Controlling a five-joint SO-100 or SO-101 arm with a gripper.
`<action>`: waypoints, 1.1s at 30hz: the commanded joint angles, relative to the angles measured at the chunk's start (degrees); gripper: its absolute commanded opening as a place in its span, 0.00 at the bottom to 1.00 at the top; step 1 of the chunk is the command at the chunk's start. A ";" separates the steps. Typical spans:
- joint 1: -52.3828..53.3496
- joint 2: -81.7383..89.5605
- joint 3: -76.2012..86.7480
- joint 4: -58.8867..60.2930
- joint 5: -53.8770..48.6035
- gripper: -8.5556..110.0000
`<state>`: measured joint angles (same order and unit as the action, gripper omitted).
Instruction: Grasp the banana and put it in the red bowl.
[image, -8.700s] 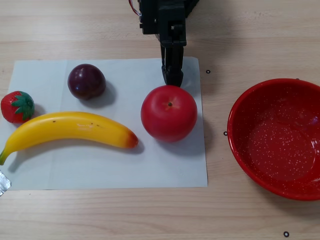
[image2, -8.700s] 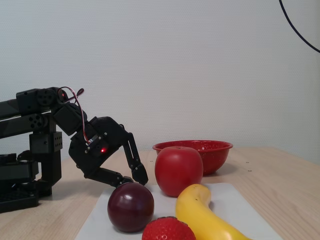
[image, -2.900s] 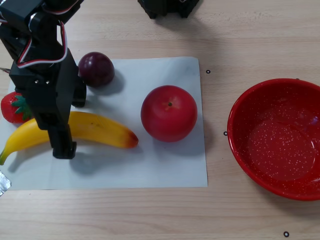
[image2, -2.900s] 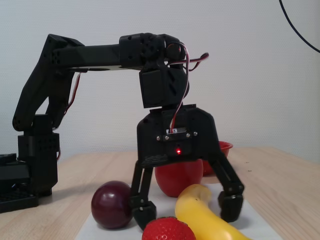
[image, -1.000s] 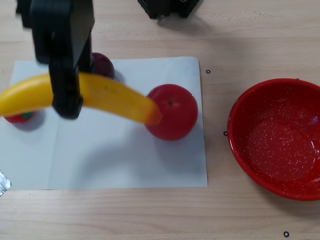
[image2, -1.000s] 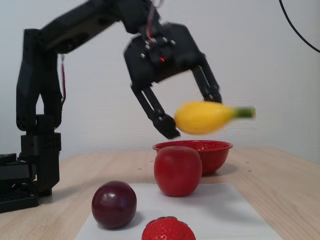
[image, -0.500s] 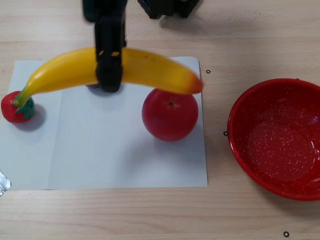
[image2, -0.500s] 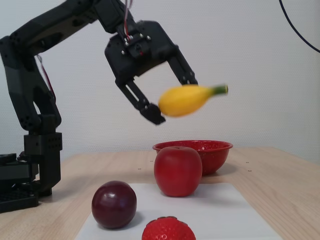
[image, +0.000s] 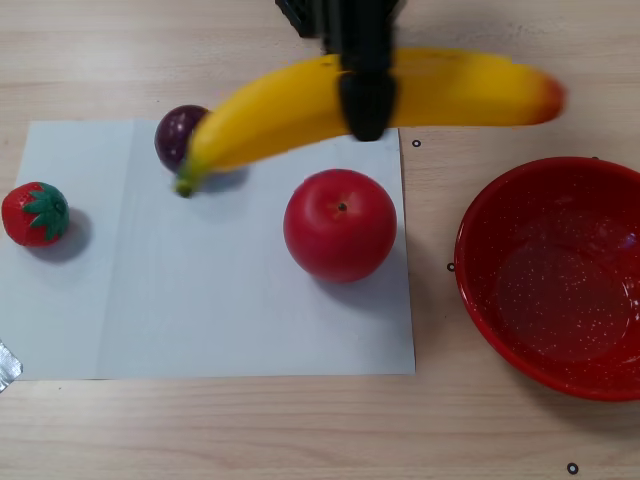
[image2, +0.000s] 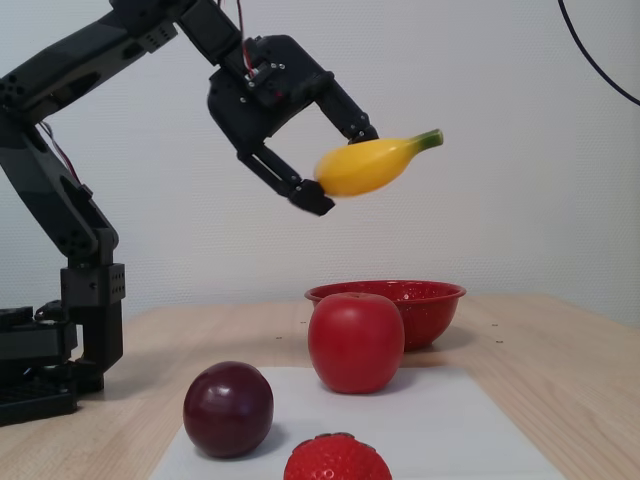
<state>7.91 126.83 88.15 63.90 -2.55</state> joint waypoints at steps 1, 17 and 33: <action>2.90 4.66 -3.60 -5.45 -1.23 0.07; 20.74 -7.65 -0.62 -26.10 -2.02 0.07; 25.14 -25.66 -15.91 -15.29 4.39 0.28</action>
<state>32.61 97.21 81.91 48.25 1.05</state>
